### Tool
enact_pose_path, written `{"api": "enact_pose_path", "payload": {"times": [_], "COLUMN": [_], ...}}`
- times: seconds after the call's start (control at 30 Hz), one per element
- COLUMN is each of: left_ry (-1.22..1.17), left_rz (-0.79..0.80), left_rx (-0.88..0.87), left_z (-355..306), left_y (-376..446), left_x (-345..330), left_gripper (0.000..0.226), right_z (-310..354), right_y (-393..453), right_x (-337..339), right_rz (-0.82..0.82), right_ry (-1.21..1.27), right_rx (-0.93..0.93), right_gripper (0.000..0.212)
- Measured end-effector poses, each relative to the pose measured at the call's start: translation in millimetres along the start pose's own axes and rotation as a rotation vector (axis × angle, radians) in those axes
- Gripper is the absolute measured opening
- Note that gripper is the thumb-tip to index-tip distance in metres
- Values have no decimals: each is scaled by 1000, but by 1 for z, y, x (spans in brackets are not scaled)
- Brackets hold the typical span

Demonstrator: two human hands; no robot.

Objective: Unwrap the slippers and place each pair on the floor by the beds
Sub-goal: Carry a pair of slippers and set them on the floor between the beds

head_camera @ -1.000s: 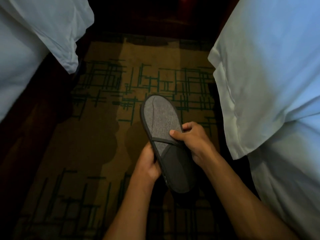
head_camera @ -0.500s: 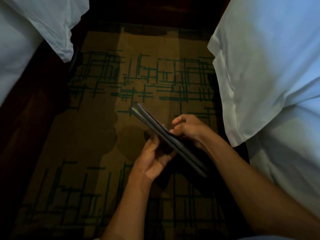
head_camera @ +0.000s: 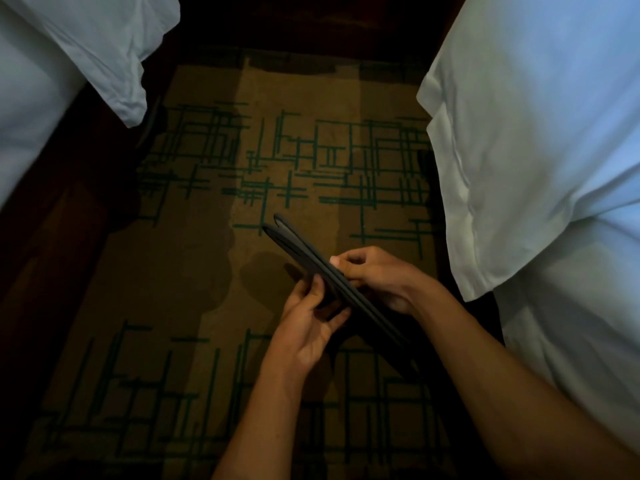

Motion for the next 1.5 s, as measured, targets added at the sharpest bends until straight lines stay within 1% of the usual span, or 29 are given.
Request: {"api": "enact_pose_path", "payload": {"times": [0.1, 0.17, 0.33, 0.4, 0.6, 0.73, 0.8, 0.87, 0.9, 0.93, 1.03, 1.07, 1.13, 1.17, 1.2, 1.27, 1.33, 1.4, 1.5], "left_ry": [27, 53, 89, 99, 155, 158, 173, 192, 198, 197, 148, 122, 101, 107, 115, 135, 129, 133, 191], "left_rz": [-20, -16, 13, 20, 8, 16, -14, -86, -123, -153, -245, -282, -380, -445, -525, -715, -848, -899, -908], "left_rx": [-9, -13, 7, 10, 2, -38, -50, -54, -56, -58, -110, -128, -151, -163, -176, -189, -203, -213, -180], "left_z": [-1, -1, -2, -2, -3, -7, -6, -3, -1, 1, 2, 3, 7, 10, 14, 26, 40, 52, 60], "left_y": [1, 0, -1, -1, 0, 2, 4, 6, 7, 7, 4, 2, -2, -4, -7, -15, -24, -29, -30], "left_x": [0, -2, -6, -8, -6, -8, -6, 1, 4, 8, 19, 23, 33, 38, 43, 55, 59, 60, 62], "left_gripper": [39, 37, 35, 35, 34, 23, 18, 8, 9, 16, 35, 42, 51, 47, 38, 23, 22, 21, 13], "right_z": [-1, -1, 3, 4, -2, -7, -9, -9, -10, -10, -10, -10, -10, -9, -7, -1, 6, 14, 19], "right_y": [-1, -2, -5, -4, 0, 4, 7, 9, 10, 12, 19, 23, 32, 37, 43, 55, 68, 80, 91], "right_x": [1, 0, -2, -2, 3, 4, 5, 7, 8, 11, 26, 32, 44, 49, 54, 64, 69, 61, 44], "right_rz": [1, 10, 26, 35, 38, 20, 14, 20, 20, 11, -69, -98, -151, -171, -192, -259, -309, -291, -284], "right_ry": [10, 38, 48, 43, 24, 71, 94, 144, 178, 198, 211, 210, 156, 105, 39, -126, -315, -509, -682], "right_rx": [1, 11, 11, 14, -3, -11, -13, -6, 3, 11, 34, 36, 42, 48, 59, 95, 155, 213, 288], "right_gripper": [40, 41, 58, 61, 45, 48, 37, 33, 33, 30, 11, 11, 20, 24, 26, 28, 32, 36, 33]}}
Point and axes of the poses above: each hand's wrist, its own y-axis towards the middle knuckle, its own x-axis out of the back of the hand, z = x × y, the point moved 7 cm from there along y, towards the middle knuckle, and after that the axes turned 5 degrees about x, right-handed, at the moved point
